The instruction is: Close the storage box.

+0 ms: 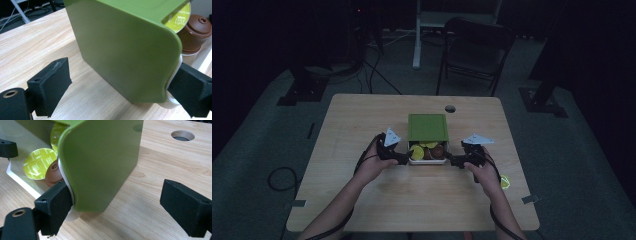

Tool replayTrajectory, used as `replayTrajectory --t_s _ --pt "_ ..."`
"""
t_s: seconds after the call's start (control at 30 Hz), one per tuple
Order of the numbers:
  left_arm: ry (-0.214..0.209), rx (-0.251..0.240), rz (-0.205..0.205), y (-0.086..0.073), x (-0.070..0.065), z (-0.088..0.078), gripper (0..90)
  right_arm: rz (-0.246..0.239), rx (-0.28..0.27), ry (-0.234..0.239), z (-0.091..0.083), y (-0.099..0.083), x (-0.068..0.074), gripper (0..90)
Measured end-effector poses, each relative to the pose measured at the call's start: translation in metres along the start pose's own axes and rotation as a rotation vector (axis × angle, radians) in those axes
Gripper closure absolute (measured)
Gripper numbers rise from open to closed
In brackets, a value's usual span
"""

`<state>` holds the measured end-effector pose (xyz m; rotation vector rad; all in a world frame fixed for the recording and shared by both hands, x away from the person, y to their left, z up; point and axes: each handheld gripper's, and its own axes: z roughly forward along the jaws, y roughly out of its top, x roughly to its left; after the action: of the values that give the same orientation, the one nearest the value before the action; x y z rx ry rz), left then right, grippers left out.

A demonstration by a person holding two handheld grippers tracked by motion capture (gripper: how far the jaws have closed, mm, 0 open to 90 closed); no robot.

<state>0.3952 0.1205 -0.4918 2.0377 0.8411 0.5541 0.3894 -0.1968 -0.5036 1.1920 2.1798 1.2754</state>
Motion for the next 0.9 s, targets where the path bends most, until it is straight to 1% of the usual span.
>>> replayTrajectory --t_s 0.23,0.5,0.6,0.7,0.8,0.9 --pt "0.012 -0.008 0.000 0.001 0.002 0.003 8.5 0.013 -0.003 -0.012 0.003 0.001 -0.001 11.4" --pt "0.007 -0.004 0.005 0.001 0.002 0.005 8.6 0.014 0.002 -0.016 0.005 0.002 0.000 11.1" --pt "-0.006 -0.009 0.001 0.000 0.000 0.004 8.7 0.000 0.015 -0.017 0.006 0.002 0.002 11.1" --pt "-0.032 -0.016 -0.005 -0.002 -0.003 0.001 8.7 0.015 0.005 -0.007 0.004 0.002 0.005 11.1" --pt "-0.057 -0.019 -0.016 -0.003 -0.006 -0.001 8.7 0.010 0.001 -0.001 0.003 0.002 0.006 11.0" --pt "-0.068 -0.024 -0.020 -0.003 -0.008 -0.005 8.7 -0.005 -0.002 0.006 0.001 0.002 0.008 11.1"
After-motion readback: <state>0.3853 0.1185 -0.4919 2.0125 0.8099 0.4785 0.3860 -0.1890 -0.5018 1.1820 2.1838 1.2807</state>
